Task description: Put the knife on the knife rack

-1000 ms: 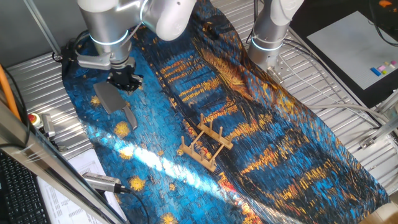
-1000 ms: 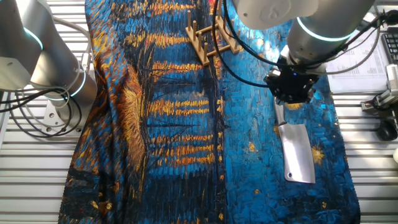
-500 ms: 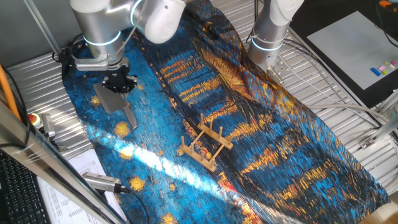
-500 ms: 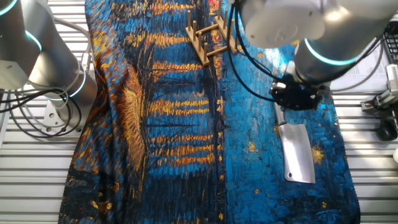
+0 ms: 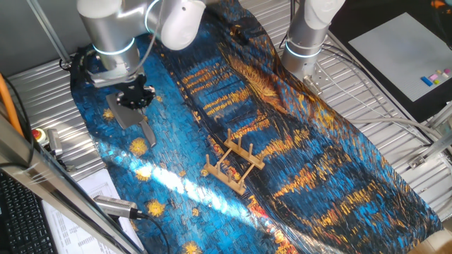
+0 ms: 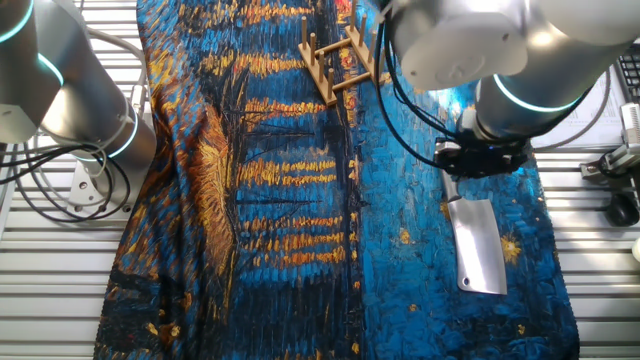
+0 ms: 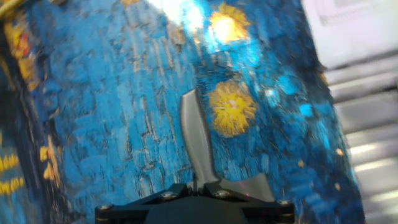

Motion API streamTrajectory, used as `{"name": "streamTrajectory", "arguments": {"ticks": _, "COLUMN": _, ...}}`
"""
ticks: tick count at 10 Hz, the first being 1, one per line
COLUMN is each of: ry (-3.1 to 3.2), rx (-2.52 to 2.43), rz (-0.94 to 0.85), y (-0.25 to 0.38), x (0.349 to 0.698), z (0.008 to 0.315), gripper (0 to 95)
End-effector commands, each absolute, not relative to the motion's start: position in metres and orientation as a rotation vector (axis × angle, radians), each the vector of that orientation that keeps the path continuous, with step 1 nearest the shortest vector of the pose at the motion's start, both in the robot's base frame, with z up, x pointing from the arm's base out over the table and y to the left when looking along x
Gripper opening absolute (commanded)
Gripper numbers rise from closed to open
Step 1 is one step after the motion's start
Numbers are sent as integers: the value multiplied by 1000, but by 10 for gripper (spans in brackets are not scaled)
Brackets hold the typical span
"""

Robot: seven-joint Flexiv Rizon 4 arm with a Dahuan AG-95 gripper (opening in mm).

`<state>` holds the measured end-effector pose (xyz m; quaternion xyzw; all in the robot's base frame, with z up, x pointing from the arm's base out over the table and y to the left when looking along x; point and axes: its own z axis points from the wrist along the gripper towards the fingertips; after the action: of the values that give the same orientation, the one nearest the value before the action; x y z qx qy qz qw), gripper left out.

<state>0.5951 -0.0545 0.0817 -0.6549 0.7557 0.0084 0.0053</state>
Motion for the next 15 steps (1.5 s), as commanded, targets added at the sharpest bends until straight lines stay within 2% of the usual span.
{"name": "streamTrajectory", "arguments": {"ticks": 1, "ry": 2326, "rx": -2132, "rz": 28, "y": -53, "x": 596, "z": 72, "gripper": 0}}
{"name": "streamTrajectory", "arguments": {"ticks": 2, "ry": 2276, "rx": -2196, "rz": 32, "y": -50, "x": 598, "z": 71, "gripper": 190}}
{"name": "streamTrajectory", "arguments": {"ticks": 15, "ry": 2205, "rx": -2297, "rz": -8, "y": -38, "x": 603, "z": 68, "gripper": 190}}
